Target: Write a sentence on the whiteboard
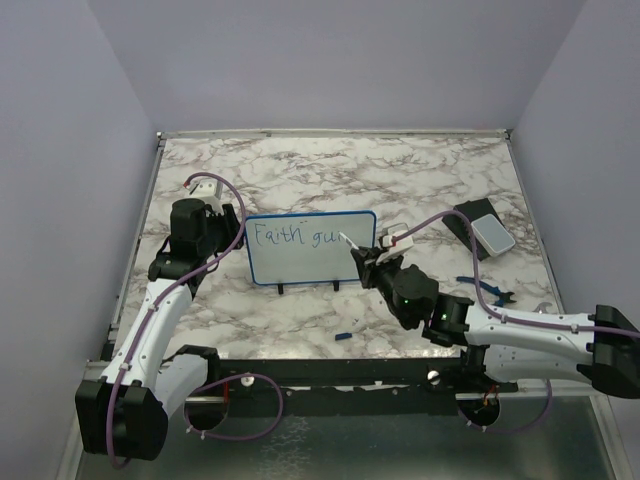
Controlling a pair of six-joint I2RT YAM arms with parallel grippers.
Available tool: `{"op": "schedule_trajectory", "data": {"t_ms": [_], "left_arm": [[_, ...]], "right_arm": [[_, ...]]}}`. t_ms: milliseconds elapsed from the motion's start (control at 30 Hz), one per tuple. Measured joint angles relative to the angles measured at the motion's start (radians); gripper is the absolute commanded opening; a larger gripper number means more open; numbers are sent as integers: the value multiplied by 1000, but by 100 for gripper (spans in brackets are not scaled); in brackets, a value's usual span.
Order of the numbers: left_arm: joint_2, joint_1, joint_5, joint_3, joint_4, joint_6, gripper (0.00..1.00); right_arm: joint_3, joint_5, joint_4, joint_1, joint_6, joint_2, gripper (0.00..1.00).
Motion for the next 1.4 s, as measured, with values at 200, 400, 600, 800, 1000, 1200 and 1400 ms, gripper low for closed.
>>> {"op": "schedule_trajectory", "data": {"t_ms": [200,400,600,800,1000,1200,1400], "left_arm": [[0,0,0,0,0,0,46],[0,0,0,0,0,0,46],[0,0,1,0,0,0,46],[0,0,1,0,0,0,46],[0,0,1,0,0,0,46],[-4,0,1,0,0,0,46],[-5,0,2,0,0,0,46]], "right_arm": [[0,21,40,0,-32,26,1],[0,32,46,0,-35,53,1],[0,39,55,0,-36,62,0],[0,47,65,-11,-36,80,1],[0,50,75,-12,-36,88,1],[-2,22,75,-13,-51,50,1],[-5,16,36,-13,-42,-23,1]]}}
